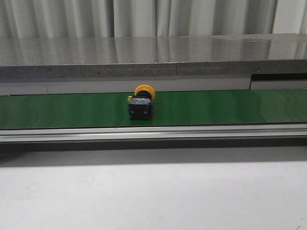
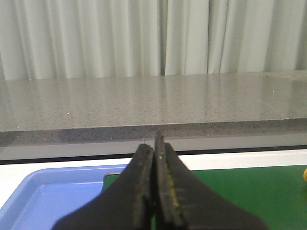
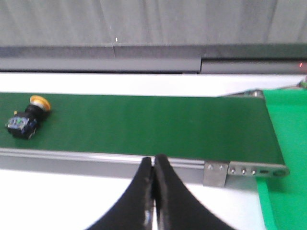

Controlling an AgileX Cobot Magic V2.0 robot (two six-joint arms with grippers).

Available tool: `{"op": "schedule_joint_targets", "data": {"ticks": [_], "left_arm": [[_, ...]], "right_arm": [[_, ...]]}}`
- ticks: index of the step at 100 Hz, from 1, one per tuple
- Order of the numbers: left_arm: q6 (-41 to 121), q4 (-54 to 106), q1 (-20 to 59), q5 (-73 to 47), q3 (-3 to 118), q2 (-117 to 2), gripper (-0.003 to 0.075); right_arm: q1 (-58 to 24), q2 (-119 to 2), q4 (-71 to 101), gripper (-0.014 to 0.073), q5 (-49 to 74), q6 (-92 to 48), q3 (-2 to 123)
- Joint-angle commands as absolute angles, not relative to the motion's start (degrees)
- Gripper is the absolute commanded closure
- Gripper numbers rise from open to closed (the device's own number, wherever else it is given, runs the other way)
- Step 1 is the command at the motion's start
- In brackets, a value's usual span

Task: Move button from left to right

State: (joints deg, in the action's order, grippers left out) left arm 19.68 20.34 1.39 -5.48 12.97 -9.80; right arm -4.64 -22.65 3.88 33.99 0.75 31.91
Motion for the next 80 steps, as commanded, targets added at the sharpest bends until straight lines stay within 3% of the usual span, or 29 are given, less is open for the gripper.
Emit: {"op": "schedule_joint_targets", "data": {"ticks": [1,15,53,62,80], "left_arm": [[19.8,20.9,1.8,-1.1,14.5,-10.3,0.0741],[19.8,20.9,1.8,-1.1,14.5,-10.3,0.0741],[19.8,20.9,1.8,-1.1,14.5,-10.3,0.0741],[19.8,20.9,1.8,-1.1,14.5,-10.3,0.0741],[19.8,20.9,1.8,-1.1,14.5,-10.3,0.0741]], "right_arm": [[-4.4,-28.5,3.7,0.066,37.6,0.6,38.0],[-4.4,-35.6,4.4,0.066,43.0,0.6,43.0],[-4.4,-42.2,5.5,0.0629,42.0,0.6,44.7],[-4.4,-42.2,5.8,0.0505,42.0,0.6,44.7],[-4.4,-42.2,5.8,0.0073,41.4,0.6,44.7]]}}
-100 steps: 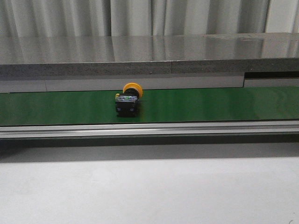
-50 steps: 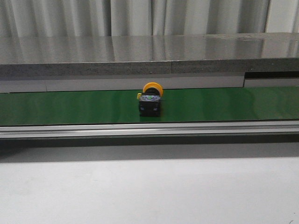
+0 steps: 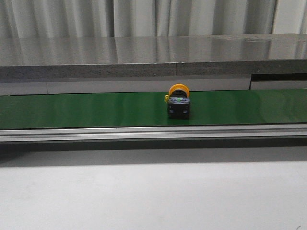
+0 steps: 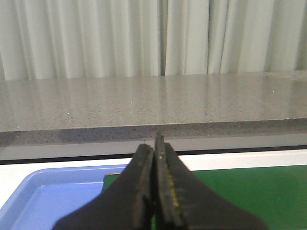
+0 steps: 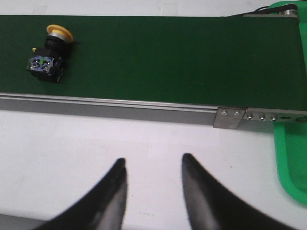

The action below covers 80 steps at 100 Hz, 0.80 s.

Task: Move button from left to right

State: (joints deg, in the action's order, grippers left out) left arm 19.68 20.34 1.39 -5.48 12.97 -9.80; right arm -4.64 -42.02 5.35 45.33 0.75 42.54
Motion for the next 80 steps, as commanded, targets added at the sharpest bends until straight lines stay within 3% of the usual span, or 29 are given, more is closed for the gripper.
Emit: {"op": "schedule_joint_targets", "data": {"ticks": [1,6,13,36,80], "left_arm": [[19.8,20.9,1.8,-1.1,14.5,-10.3,0.0741],[19.8,20.9,1.8,-1.1,14.5,-10.3,0.0741],[19.8,20.9,1.8,-1.1,14.5,-10.3,0.0741],[19.8,20.9,1.8,-1.1,14.5,-10.3,0.0741],[19.8,20.9,1.8,-1.1,14.5,-10.3,0.0741]], "right_arm": [[-4.4,-42.2,5.8,0.0059,41.2,0.6,44.7],[-4.4,-42.2,5.8,-0.0027,41.0,0.6,44.7],[-4.4,-42.2,6.0,-0.0072,41.0,0.6,44.7],[-4.4,-45.9,7.3,-0.0071,39.6,0.6,46.7],[-4.7,-69.7,8.9,-0.0071,39.6,-2.9,61.4]]}}
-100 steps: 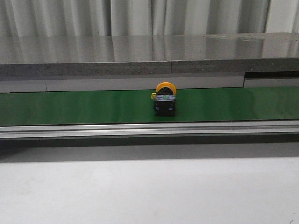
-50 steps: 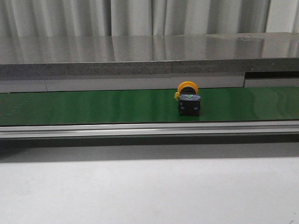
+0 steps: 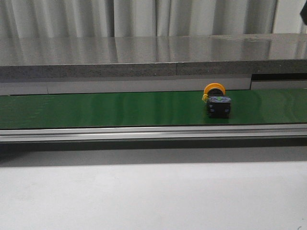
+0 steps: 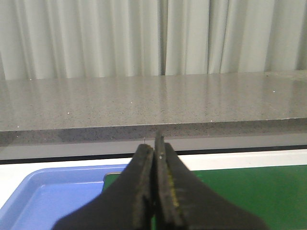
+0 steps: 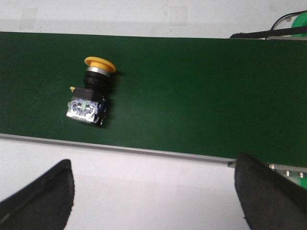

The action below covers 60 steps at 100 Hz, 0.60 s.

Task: Move button from left to right

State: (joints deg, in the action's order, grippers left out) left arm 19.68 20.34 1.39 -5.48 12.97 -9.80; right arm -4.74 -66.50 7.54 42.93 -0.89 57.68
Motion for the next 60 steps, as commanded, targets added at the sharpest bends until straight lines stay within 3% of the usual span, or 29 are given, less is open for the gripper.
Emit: {"op": "schedule_joint_targets", "data": {"ticks": [1,29,60], "left_arm": [[19.8,20.9,1.8,-1.1,14.5,-10.3,0.0741],[19.8,20.9,1.8,-1.1,14.5,-10.3,0.0741],[19.8,20.9,1.8,-1.1,14.5,-10.3,0.0741]], "right_arm": [[-4.7,-70.4,9.0,-0.0071,39.6,-2.9,61.6],[-4.7,-81.8,9.8,-0.0071,38.3,-4.5,65.9],[-4.7,-86.3,9.9,-0.0071,35.8,-5.5,66.9]]}}
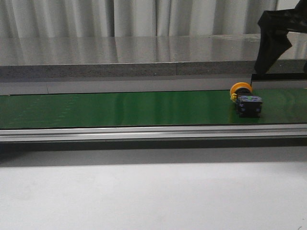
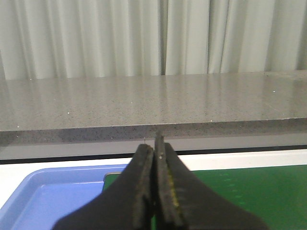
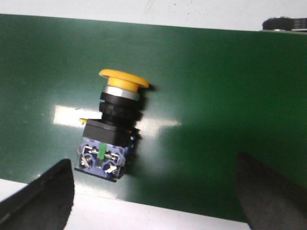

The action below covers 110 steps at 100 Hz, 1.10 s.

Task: Move button from left to right
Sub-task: 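Lower the open right gripper over the button on the belt, then close the right gripper on the button and lift it off the belt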

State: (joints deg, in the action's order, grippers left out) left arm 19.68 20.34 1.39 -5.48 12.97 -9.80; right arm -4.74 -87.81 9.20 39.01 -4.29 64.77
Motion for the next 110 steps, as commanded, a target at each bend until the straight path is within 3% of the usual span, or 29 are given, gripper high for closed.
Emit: {"op": "schedule_joint_targets", "data": {"ticks": [1,49,59,85,110], "left_arm": [[19.8,20.9,1.8,-1.1,14.5,-10.3,0.0741],[19.8,20.9,1.8,-1.1,14.5,-10.3,0.0741],[19.8,20.9,1.8,-1.1,14.5,-10.3,0.0741],[19.8,20.9,1.8,-1.1,14.5,-10.3,0.0741],[19.8,20.9,1.8,-1.1,14.5,-10.3,0.0741]], "right_arm": [[-4.7,-86.4,9.9,-0.0071,35.7,-5.5,66.9],[-4.6,-92.5,9.6,-0.0064,32.3,-6.8,66.9],[-4.6,-93.7,9.4,0.0001,32.2,-6.8,66.9],[-4.6,-94.7,9.3,0.0327,33.6,-6.8,66.9],[-4.6,-94.5,8.8,0.0358,36.6,-6.8,67.8]]}}
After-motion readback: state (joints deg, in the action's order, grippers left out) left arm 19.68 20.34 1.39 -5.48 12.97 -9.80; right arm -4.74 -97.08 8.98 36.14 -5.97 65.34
